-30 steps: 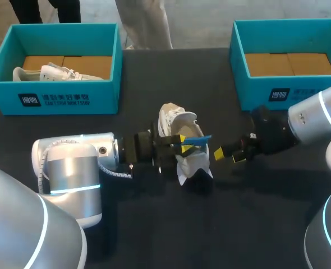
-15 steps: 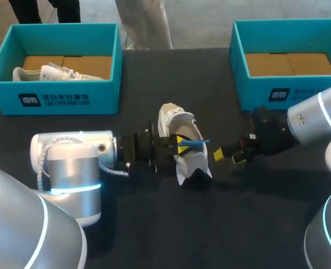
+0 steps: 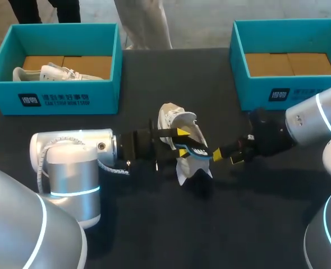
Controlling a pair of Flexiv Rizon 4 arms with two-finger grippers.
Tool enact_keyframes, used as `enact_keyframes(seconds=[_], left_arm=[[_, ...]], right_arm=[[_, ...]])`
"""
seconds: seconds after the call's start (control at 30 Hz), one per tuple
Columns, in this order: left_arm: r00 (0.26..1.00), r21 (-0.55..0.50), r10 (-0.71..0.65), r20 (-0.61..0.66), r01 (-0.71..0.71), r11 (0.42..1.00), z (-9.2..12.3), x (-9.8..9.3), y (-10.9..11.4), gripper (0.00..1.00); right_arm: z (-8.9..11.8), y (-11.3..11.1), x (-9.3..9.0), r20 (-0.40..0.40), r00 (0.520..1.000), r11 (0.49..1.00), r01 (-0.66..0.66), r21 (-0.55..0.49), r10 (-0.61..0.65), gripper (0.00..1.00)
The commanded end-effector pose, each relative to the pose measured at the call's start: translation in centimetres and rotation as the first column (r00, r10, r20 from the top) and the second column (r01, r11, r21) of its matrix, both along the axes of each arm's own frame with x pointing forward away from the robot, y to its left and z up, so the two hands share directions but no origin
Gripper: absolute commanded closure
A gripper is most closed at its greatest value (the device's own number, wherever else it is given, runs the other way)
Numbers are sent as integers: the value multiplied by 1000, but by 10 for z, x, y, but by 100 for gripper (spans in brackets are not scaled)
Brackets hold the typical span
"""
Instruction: Take the shoe out of the shoebox, open the shoe tongue, remove and reinsert the insole, then place the shoe into the shoebox
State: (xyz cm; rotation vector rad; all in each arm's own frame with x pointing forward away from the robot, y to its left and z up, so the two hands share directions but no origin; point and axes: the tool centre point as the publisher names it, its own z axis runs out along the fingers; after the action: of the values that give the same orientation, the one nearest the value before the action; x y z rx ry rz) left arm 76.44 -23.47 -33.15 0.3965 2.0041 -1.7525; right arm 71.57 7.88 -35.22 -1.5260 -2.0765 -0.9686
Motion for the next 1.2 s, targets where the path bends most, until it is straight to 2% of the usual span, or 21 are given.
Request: enact_keyframes(seconds=[0.03, 0.2, 0.27, 0.3, 0.33, 0.37, 1.17, 1.2], left_arm=[[1000, -12, -2, 3, 2, 1000, 8, -6, 3, 58], [1000, -12, -27, 1, 27, 1000, 8, -9, -2, 60], [999, -5, -43, -1, 43, 999, 5, -11, -3, 65], [999, -1, -47, 1, 48, 999, 3, -11, -4, 76], [999, 3, -51, 2, 51, 999, 2, -11, -4, 95], [999, 5, -53, 2, 53, 999, 1, -12, -5, 100], [999, 110, -27, 18, 25, 994, -28, 12, -2, 100], [1000, 111, -24, 17, 22, 994, -28, 13, -1, 75]], right_arm=[[-1, 4, 1, -1, 1000, 1000, 1, -7, -1, 0], [0, 3, 1, -1, 1000, 1000, 4, -8, -4, 0], [-1, 3, 1, -1, 1000, 1000, 5, -8, -5, 0], [-1, 4, 0, -2, 1000, 1000, 6, -8, -6, 0], [-1, 3, 0, -2, 1000, 1000, 7, -8, -7, 0], [-1, 3, -1, -3, 1000, 1000, 8, -8, -8, 0], [-5, -1, 1, -9, 1000, 1000, 12, -9, -13, 0], [-5, -2, 1, -9, 1000, 1000, 13, -9, -13, 0]])
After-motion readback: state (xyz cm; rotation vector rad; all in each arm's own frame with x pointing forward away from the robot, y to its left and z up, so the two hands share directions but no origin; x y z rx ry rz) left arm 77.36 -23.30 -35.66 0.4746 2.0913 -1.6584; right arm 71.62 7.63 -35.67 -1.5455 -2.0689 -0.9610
